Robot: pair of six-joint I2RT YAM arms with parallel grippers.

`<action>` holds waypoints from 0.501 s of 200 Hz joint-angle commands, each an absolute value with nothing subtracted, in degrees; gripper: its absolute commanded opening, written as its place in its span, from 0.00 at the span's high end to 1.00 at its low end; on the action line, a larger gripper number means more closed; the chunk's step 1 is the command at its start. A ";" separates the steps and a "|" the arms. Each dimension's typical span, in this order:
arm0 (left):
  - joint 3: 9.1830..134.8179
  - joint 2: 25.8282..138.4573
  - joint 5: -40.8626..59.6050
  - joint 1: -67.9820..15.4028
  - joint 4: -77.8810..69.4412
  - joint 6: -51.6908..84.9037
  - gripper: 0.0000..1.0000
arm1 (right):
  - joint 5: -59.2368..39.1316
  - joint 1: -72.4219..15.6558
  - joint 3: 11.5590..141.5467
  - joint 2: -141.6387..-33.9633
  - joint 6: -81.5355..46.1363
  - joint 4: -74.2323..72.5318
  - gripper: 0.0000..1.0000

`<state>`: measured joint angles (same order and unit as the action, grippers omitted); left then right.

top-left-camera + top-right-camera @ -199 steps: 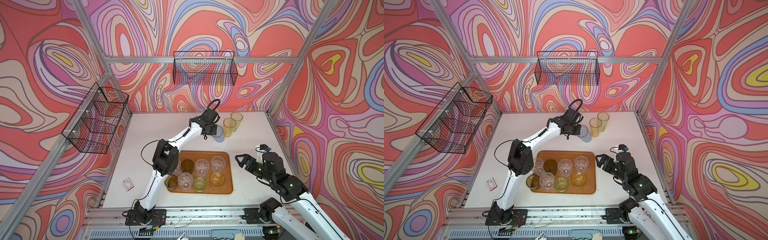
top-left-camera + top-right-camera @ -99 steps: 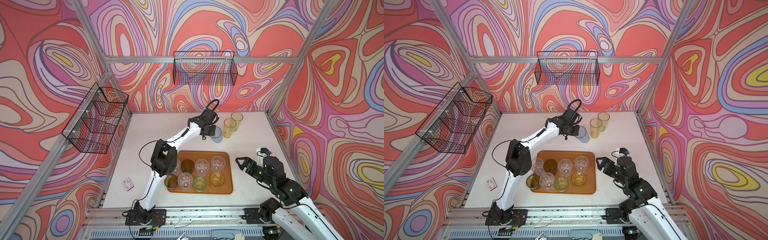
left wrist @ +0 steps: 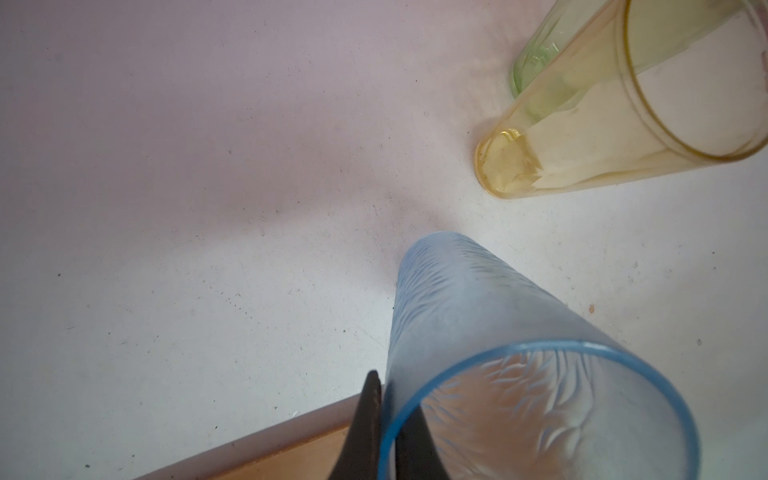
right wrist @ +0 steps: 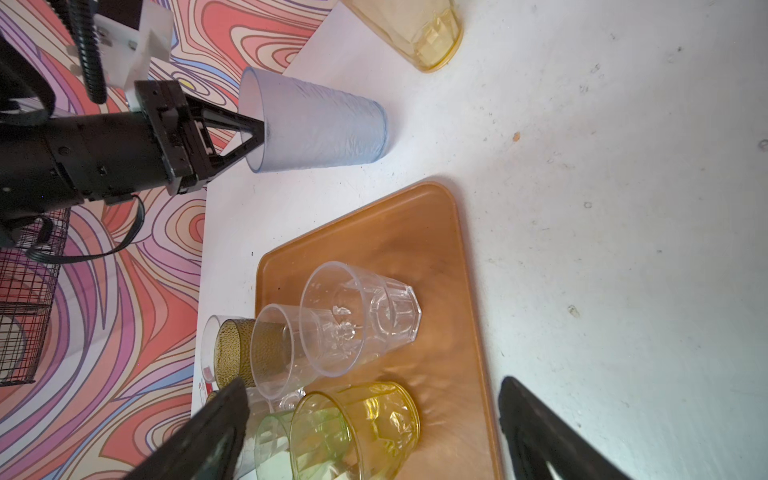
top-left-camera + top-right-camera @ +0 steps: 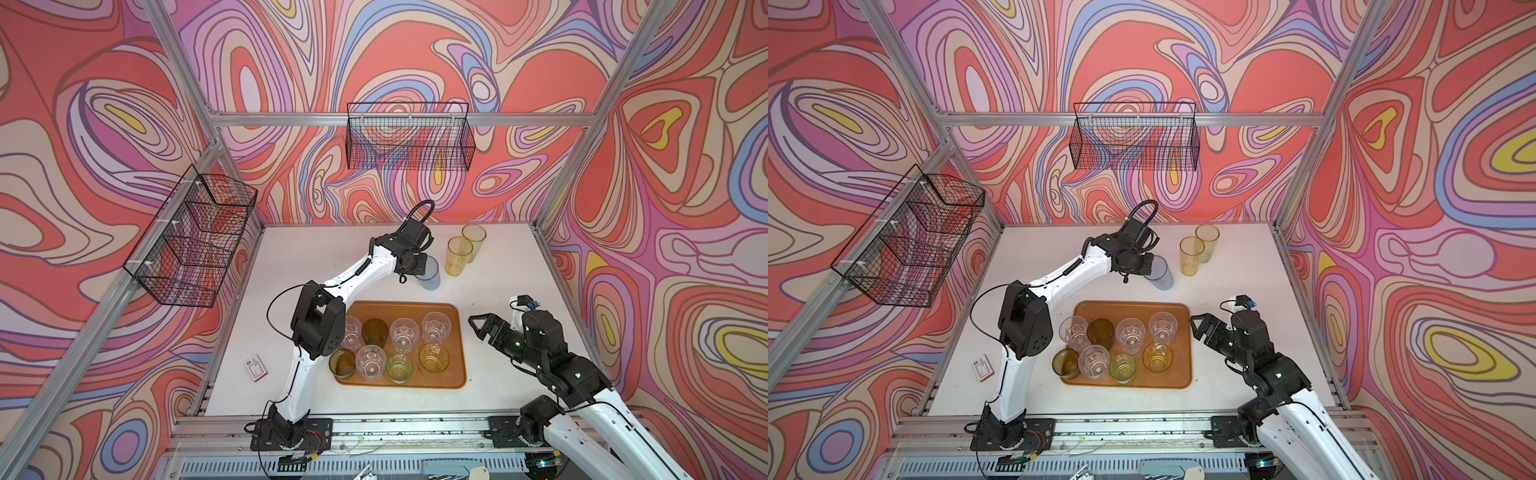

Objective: Place the glasses into the tray
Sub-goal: 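Lift the pale blue glass with the left gripper and carry it over the tray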

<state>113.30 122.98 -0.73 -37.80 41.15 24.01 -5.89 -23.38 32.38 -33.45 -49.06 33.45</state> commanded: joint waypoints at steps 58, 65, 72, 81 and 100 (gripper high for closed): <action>105.29 109.92 -7.36 -37.53 43.95 23.68 1.00 | -7.79 -23.14 33.20 -37.20 -47.65 26.71 0.04; 104.71 109.16 -7.53 -37.45 44.63 23.64 1.00 | -7.75 -23.13 33.35 -37.70 -47.31 26.19 0.04; 104.22 108.46 -7.54 -37.50 45.25 23.55 1.00 | -7.58 -23.14 33.45 -38.24 -47.05 25.55 0.04; 103.56 107.44 -7.72 -37.52 45.98 23.60 1.00 | -7.17 -23.20 33.72 -38.94 -46.54 24.99 0.04; 101.14 104.78 -8.38 -37.53 46.57 23.81 1.00 | -6.66 -23.16 35.33 -40.83 -44.73 24.70 0.04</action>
<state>103.39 108.66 -6.37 -37.80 44.10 23.79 -7.27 -23.38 32.60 -39.24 -47.64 26.98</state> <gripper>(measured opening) 0.088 0.964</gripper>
